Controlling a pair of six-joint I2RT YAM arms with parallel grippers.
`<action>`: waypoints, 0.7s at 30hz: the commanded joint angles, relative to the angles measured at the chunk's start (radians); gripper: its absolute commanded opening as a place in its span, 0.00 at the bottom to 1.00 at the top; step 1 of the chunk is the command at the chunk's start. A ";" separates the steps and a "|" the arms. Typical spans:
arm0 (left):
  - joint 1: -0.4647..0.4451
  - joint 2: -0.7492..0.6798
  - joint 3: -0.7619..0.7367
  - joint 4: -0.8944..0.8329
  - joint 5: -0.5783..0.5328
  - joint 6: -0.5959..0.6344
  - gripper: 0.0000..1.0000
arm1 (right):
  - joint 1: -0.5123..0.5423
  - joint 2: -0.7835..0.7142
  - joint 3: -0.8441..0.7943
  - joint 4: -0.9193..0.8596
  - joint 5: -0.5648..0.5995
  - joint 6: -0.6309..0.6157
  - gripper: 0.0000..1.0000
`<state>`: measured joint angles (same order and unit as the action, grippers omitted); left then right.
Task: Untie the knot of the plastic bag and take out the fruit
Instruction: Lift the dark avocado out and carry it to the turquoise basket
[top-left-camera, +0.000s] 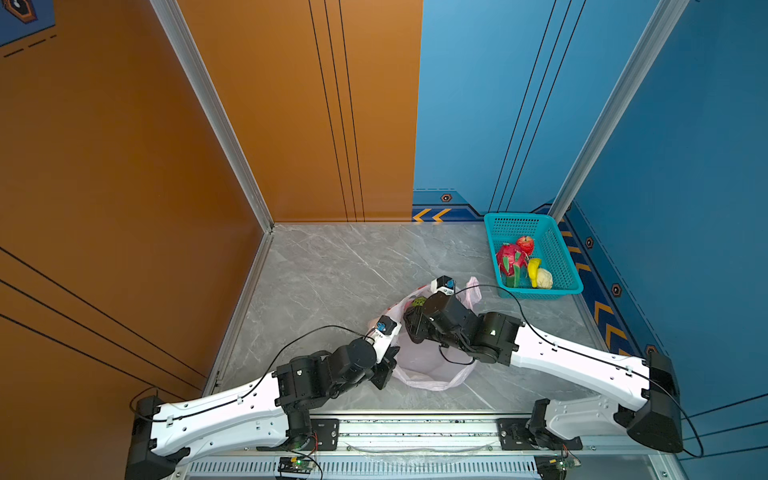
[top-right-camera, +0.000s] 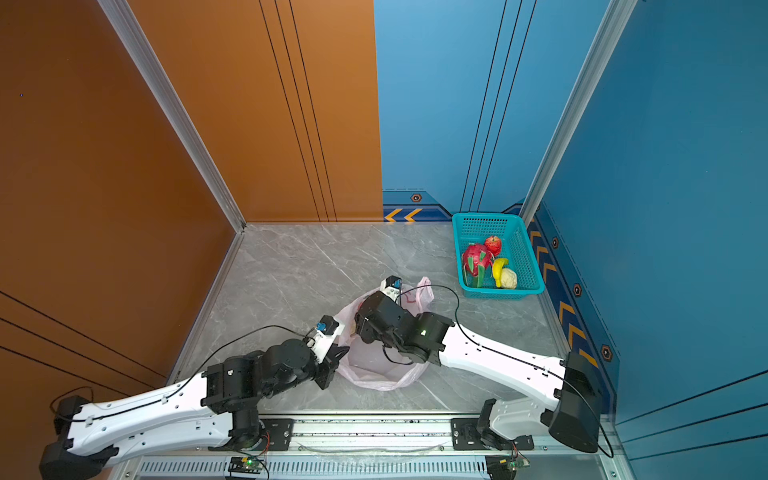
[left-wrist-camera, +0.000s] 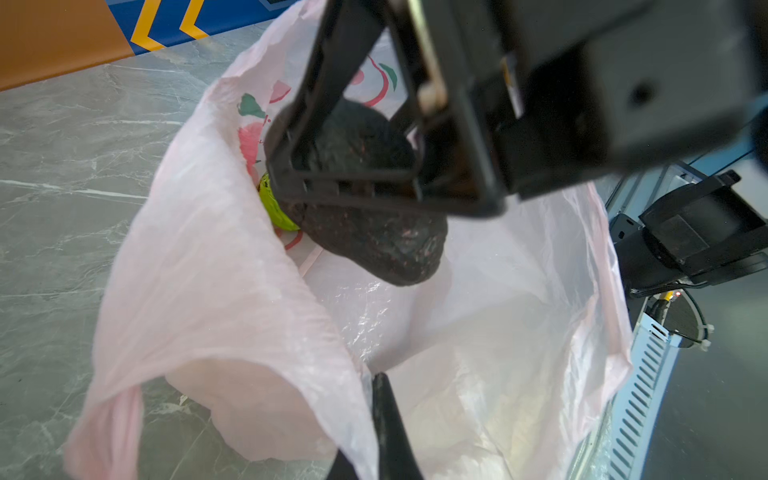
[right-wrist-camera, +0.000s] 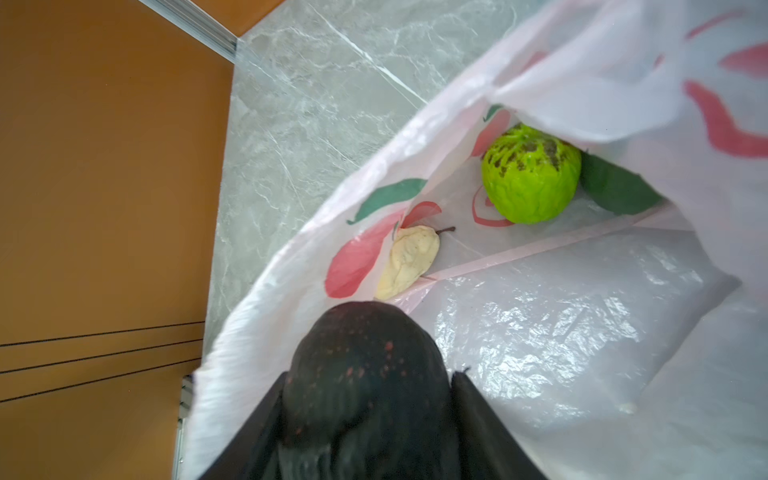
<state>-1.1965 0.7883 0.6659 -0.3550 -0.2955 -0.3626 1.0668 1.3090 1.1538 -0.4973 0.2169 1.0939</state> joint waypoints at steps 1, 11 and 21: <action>0.009 -0.001 0.006 0.025 -0.021 0.013 0.00 | -0.021 -0.036 0.080 -0.099 0.027 -0.073 0.37; 0.007 0.019 0.021 0.035 -0.023 0.031 0.00 | -0.292 -0.070 0.199 -0.104 -0.109 -0.174 0.37; 0.000 0.031 0.026 0.041 -0.039 0.034 0.00 | -0.765 -0.105 0.158 -0.103 -0.256 -0.271 0.37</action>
<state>-1.1969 0.8146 0.6670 -0.3294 -0.3096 -0.3500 0.3752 1.2259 1.3228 -0.5716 0.0231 0.8867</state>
